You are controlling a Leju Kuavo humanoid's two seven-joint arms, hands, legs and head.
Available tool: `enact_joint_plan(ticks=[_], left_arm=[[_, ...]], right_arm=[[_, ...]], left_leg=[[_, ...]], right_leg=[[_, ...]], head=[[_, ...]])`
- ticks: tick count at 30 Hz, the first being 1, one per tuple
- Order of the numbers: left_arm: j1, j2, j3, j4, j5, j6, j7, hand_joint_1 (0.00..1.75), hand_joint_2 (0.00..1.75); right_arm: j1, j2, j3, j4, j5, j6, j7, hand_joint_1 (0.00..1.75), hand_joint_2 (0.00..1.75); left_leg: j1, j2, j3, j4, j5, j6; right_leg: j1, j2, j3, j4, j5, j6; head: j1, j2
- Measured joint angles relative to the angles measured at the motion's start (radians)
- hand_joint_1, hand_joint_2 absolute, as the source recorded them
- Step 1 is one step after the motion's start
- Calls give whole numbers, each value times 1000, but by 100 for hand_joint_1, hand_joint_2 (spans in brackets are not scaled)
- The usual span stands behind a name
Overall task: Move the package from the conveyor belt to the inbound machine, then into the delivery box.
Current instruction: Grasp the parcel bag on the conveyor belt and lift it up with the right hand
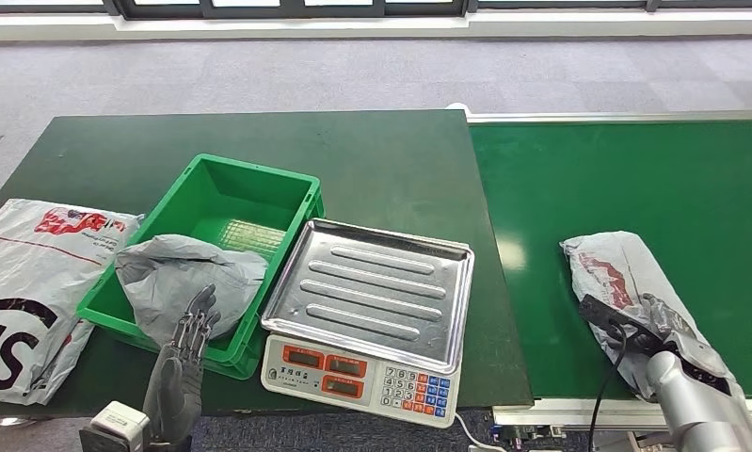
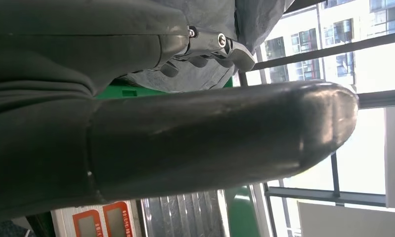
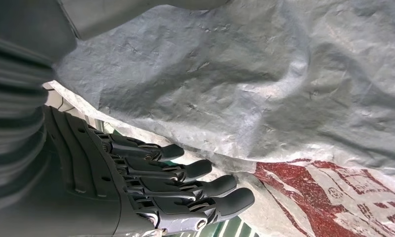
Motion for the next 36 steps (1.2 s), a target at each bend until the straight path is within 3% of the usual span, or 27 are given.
enact_joint_plan(ticks=[36], left_arm=[[-30, -15, 0, 19, 9, -73, 8, 0, 0]], right_arm=[[67, 17, 10, -47, -13, -20, 21, 0, 175]], left_leg=[[0, -1, 0, 0, 0, 0]], right_leg=[[0, -1, 0, 0, 0, 0]], head=[[0, 0]])
